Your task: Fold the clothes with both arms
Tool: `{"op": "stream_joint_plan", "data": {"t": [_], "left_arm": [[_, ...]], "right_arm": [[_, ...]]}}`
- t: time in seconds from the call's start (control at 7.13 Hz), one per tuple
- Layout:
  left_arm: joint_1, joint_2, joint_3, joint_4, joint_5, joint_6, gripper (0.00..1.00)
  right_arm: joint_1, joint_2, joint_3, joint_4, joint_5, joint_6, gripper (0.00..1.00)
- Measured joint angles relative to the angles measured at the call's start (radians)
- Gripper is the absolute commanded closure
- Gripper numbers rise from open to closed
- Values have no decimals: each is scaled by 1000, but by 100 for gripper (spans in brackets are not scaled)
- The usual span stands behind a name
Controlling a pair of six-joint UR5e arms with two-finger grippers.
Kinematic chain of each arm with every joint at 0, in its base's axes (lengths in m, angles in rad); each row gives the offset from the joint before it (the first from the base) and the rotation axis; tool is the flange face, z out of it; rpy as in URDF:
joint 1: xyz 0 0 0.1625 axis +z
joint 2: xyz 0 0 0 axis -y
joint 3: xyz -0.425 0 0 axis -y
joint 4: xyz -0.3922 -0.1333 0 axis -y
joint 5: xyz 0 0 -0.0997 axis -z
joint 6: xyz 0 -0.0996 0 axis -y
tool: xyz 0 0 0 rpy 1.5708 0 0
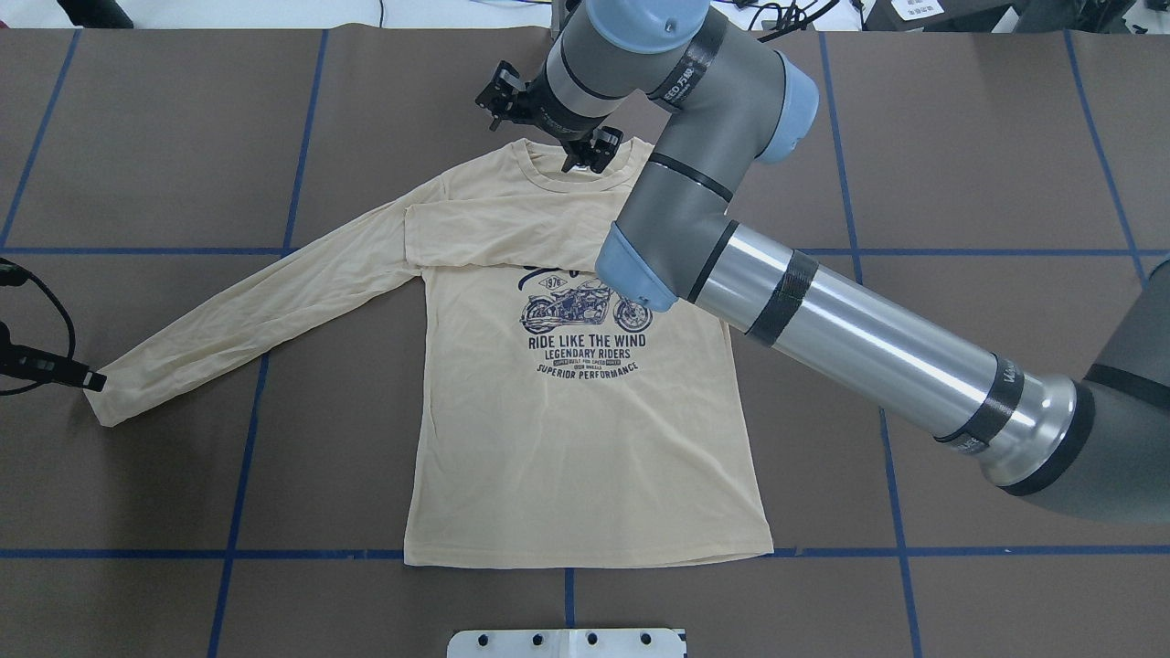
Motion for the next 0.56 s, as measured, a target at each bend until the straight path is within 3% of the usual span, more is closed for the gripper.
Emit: {"op": "stream_joint_plan", "data": {"t": [0.14, 0.28, 0.42, 0.56], "left_arm": [[0, -3, 5, 0, 0, 0, 55], [1, -5, 9, 0, 0, 1, 65], [3, -6, 11, 0, 0, 1, 97], [5, -6, 11, 0, 0, 0, 100]], "right_arm": [[0, -1, 0, 0, 0, 0, 0], [0, -3, 1, 0, -1, 0, 0], [0, -5, 1, 0, -1, 0, 0], [0, -5, 2, 0, 0, 0, 0]]}}
